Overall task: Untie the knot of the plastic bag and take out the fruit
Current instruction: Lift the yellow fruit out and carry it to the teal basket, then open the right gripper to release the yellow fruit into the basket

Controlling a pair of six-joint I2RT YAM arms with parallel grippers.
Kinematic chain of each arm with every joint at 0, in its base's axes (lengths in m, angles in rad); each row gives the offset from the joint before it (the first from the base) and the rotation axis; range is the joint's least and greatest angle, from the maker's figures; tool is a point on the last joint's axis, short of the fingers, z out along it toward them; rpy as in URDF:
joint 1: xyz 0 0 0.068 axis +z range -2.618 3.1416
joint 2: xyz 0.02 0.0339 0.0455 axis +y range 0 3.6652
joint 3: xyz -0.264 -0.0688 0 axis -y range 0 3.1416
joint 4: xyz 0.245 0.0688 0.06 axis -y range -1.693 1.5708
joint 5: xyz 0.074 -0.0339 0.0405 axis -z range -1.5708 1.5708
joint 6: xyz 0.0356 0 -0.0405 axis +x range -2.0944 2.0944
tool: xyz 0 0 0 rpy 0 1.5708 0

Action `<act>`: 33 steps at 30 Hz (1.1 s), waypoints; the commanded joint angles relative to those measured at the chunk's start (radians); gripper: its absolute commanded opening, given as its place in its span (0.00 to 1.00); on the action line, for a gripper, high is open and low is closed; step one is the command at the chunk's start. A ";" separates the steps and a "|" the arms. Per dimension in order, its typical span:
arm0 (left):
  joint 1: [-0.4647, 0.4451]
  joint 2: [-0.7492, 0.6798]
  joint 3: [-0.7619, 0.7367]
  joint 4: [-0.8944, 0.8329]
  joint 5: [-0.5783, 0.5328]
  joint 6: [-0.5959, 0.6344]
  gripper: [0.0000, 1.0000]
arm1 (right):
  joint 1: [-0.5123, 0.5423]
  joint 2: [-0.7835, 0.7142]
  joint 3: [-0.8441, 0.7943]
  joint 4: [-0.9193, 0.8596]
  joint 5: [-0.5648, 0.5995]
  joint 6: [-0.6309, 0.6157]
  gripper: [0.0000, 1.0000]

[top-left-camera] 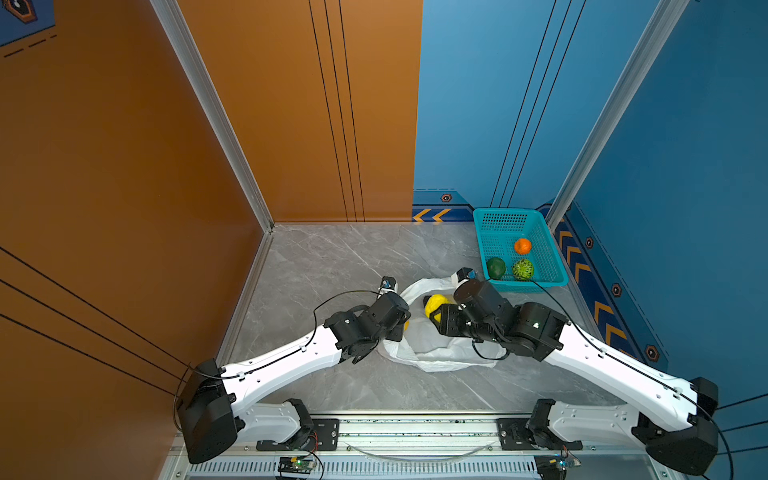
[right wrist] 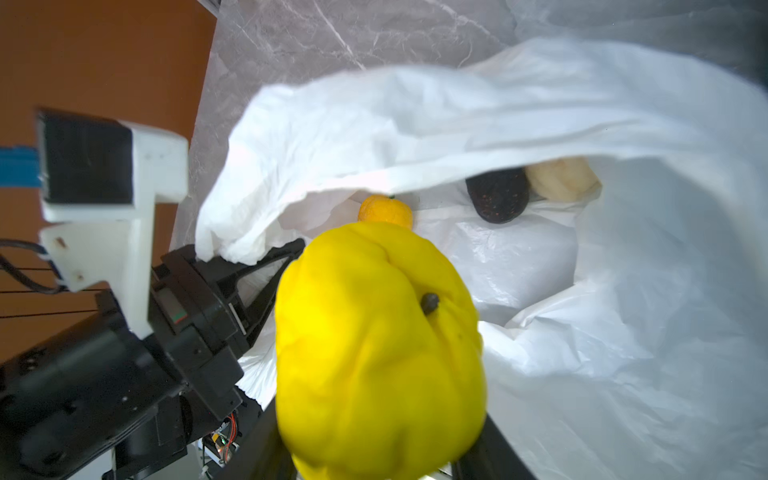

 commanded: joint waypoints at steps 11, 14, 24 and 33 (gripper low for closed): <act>0.005 0.004 0.025 -0.022 -0.020 -0.002 0.00 | -0.617 0.019 0.088 -0.033 -0.231 -0.240 0.44; 0.003 0.000 0.023 -0.020 -0.020 -0.004 0.00 | -0.738 0.081 0.091 0.017 -0.214 -0.260 0.44; -0.004 -0.002 0.011 -0.003 -0.021 -0.005 0.00 | -0.925 0.471 0.229 0.200 -0.147 -0.286 0.46; -0.013 -0.028 -0.008 -0.003 -0.042 -0.014 0.00 | -0.983 0.771 0.396 0.197 -0.140 -0.295 0.51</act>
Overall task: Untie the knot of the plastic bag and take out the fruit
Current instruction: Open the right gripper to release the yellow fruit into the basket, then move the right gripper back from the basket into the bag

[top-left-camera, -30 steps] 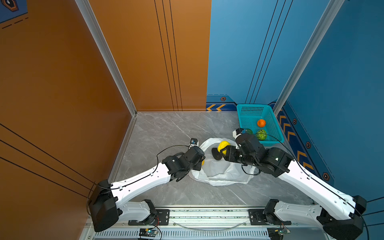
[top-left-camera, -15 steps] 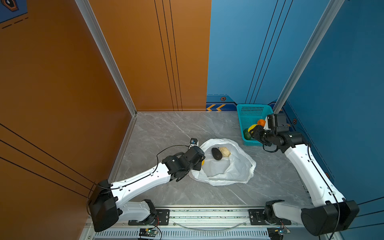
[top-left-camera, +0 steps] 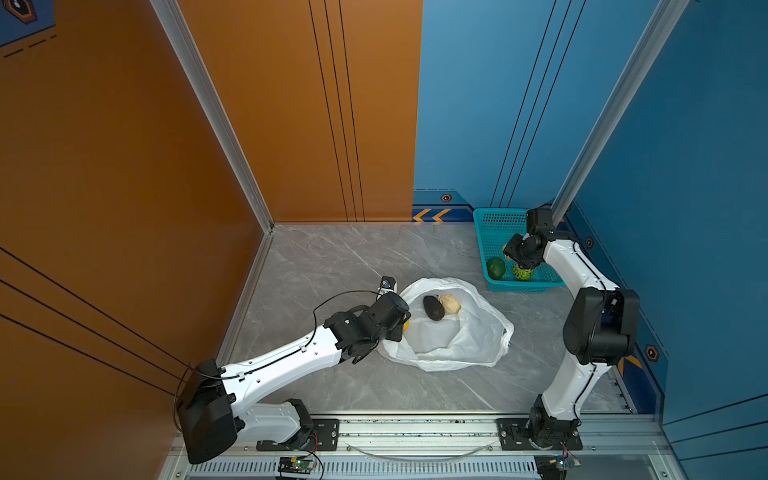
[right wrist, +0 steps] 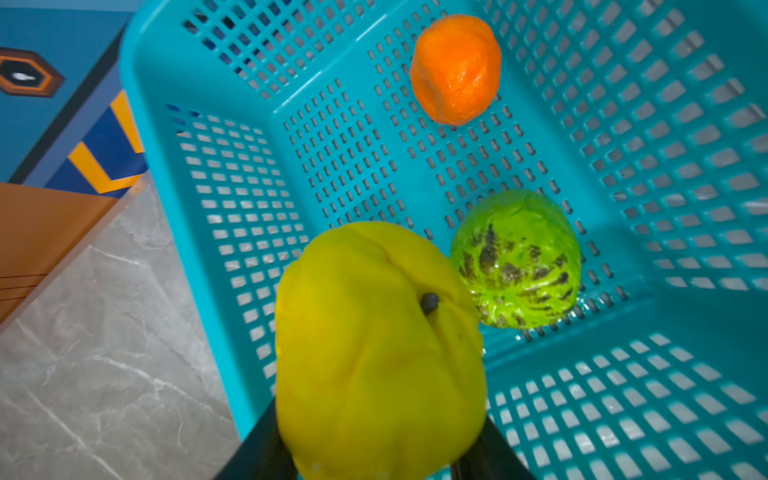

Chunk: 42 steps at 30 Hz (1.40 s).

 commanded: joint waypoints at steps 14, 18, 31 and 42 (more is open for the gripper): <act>-0.011 -0.011 0.004 -0.002 -0.028 -0.012 0.00 | -0.009 0.019 0.070 -0.036 0.081 -0.030 0.85; -0.010 -0.009 0.003 -0.002 -0.025 -0.013 0.00 | -0.001 -0.031 0.062 -0.051 0.065 -0.033 0.85; -0.009 -0.015 0.006 0.001 -0.031 0.001 0.00 | 0.217 -0.402 -0.063 -0.224 -0.029 -0.095 0.85; -0.007 -0.007 0.016 0.002 -0.035 0.009 0.00 | 0.607 -0.679 -0.139 -0.354 0.071 -0.051 0.85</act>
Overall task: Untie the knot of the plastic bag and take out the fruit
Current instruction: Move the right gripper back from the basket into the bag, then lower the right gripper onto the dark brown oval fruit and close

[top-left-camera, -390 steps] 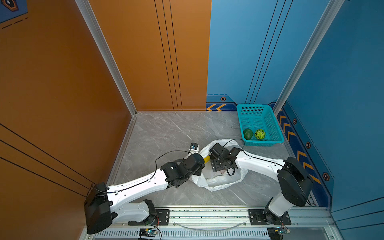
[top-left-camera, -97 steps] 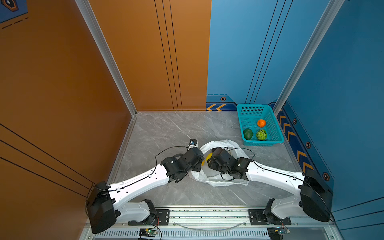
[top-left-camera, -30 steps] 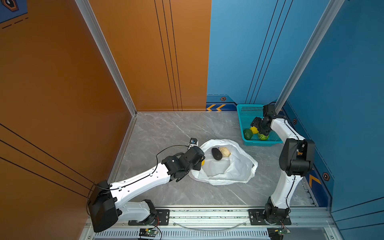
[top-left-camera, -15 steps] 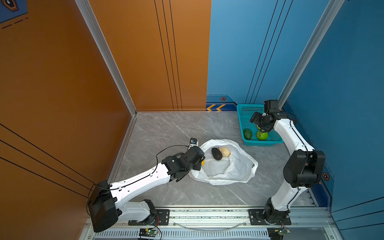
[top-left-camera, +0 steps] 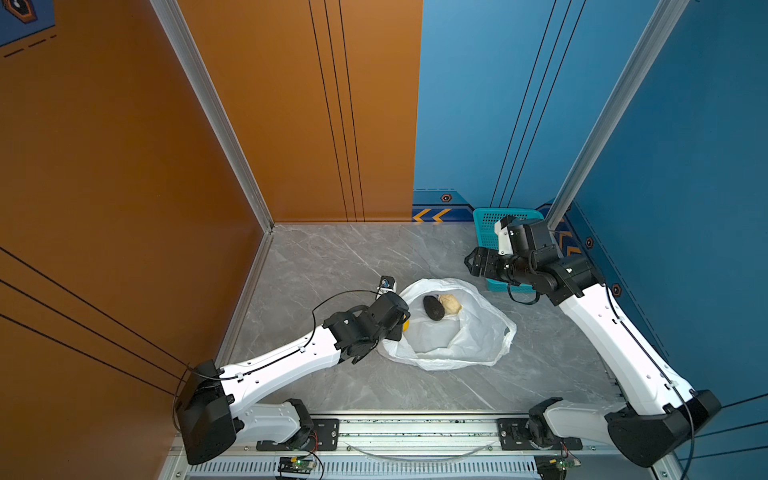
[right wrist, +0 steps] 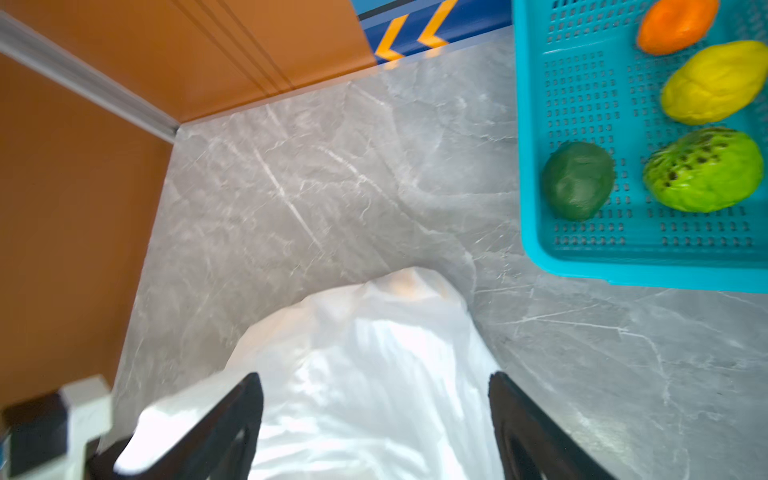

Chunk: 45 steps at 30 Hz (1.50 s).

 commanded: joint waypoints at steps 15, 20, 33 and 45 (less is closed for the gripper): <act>-0.007 0.007 0.036 0.000 -0.034 0.015 0.00 | 0.523 -0.093 -0.333 0.030 0.197 0.000 0.85; -0.003 0.001 0.037 0.000 -0.039 0.015 0.00 | 0.543 -0.038 -0.451 0.118 0.196 -0.034 0.85; -0.003 0.026 0.055 0.001 -0.006 0.015 0.00 | 0.482 0.238 -0.484 0.318 0.228 -0.066 0.85; -0.003 0.029 0.044 0.003 0.020 0.014 0.00 | 0.369 0.348 -0.434 0.474 0.329 -0.097 0.86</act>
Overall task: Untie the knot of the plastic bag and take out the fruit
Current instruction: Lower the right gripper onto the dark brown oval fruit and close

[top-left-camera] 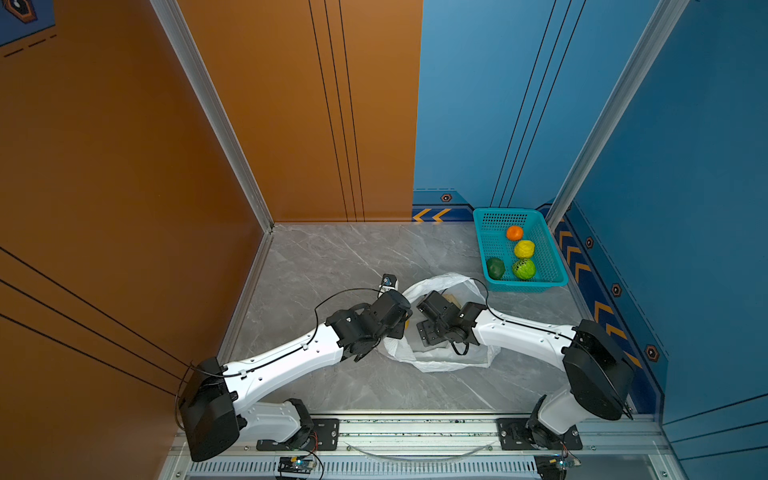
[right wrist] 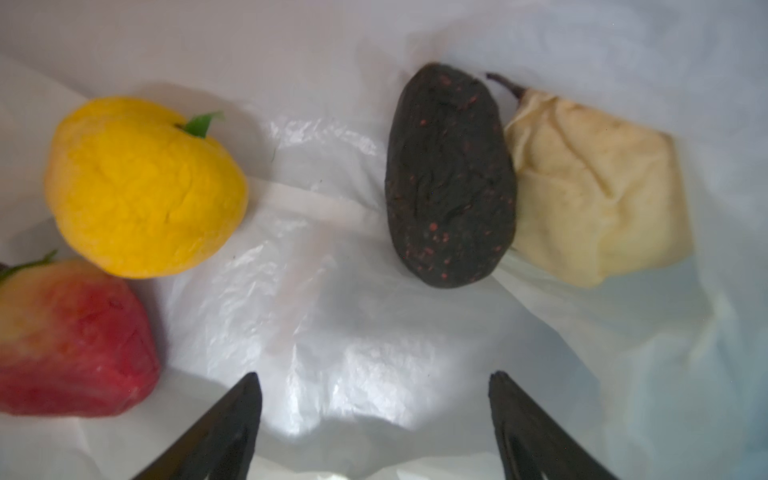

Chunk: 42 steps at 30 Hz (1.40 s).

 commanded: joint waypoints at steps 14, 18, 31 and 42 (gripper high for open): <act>-0.004 0.030 0.020 0.026 0.075 0.009 0.00 | -0.060 0.098 0.014 0.281 0.047 0.001 0.88; -0.003 0.031 0.017 0.029 0.082 0.006 0.00 | -0.065 0.117 0.022 0.288 0.113 0.004 0.88; -0.005 0.035 0.010 0.035 0.091 0.004 0.00 | -0.096 0.206 0.072 0.307 -0.011 0.000 0.88; -0.007 0.039 0.009 0.036 0.105 0.002 0.00 | -0.105 0.271 0.135 0.267 0.052 0.046 0.81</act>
